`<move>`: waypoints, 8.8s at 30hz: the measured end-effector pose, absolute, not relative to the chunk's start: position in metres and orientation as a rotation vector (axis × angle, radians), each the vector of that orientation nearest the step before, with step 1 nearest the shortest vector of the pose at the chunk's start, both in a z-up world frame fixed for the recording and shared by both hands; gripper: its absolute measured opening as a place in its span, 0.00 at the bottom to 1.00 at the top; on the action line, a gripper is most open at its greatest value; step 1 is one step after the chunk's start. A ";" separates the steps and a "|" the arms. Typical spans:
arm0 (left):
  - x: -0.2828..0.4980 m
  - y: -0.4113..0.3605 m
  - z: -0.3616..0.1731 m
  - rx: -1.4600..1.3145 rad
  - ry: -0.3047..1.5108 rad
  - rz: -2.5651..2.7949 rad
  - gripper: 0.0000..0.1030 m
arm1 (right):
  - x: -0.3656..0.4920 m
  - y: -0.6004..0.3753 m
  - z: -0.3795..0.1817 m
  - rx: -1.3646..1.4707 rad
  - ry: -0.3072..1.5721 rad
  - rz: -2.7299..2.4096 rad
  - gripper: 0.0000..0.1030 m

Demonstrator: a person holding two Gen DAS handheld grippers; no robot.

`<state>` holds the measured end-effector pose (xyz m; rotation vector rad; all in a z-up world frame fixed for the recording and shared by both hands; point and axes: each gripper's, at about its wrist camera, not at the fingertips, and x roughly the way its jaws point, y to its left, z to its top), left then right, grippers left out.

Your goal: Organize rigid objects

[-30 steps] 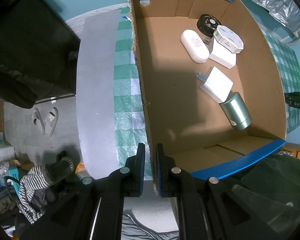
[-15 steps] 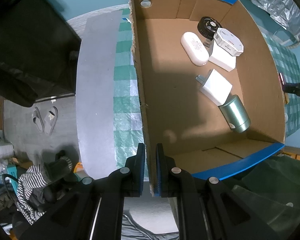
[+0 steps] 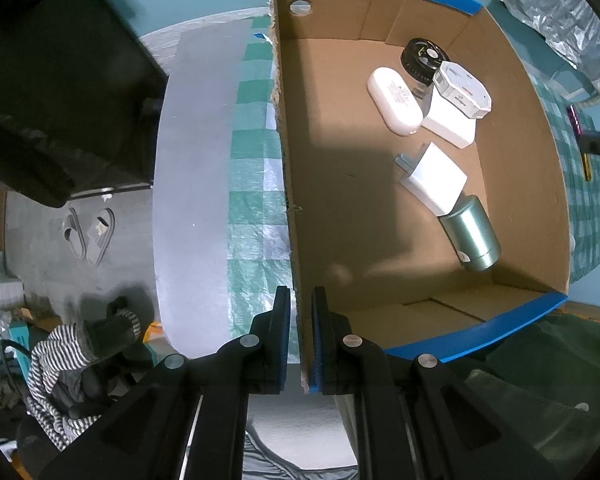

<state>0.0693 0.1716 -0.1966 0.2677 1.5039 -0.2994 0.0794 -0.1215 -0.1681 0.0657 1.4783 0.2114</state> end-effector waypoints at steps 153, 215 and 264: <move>0.073 0.154 -0.200 0.379 1.527 -0.323 0.09 | -0.077 -0.184 -0.291 0.163 1.668 -0.037 0.57; 0.078 0.160 -0.199 0.320 1.503 -0.276 0.09 | 0.116 -0.076 -0.158 -0.122 1.430 0.316 0.30; 0.097 0.162 -0.183 0.295 1.439 -0.208 0.14 | 0.179 -0.045 -0.135 -0.167 1.341 0.287 0.64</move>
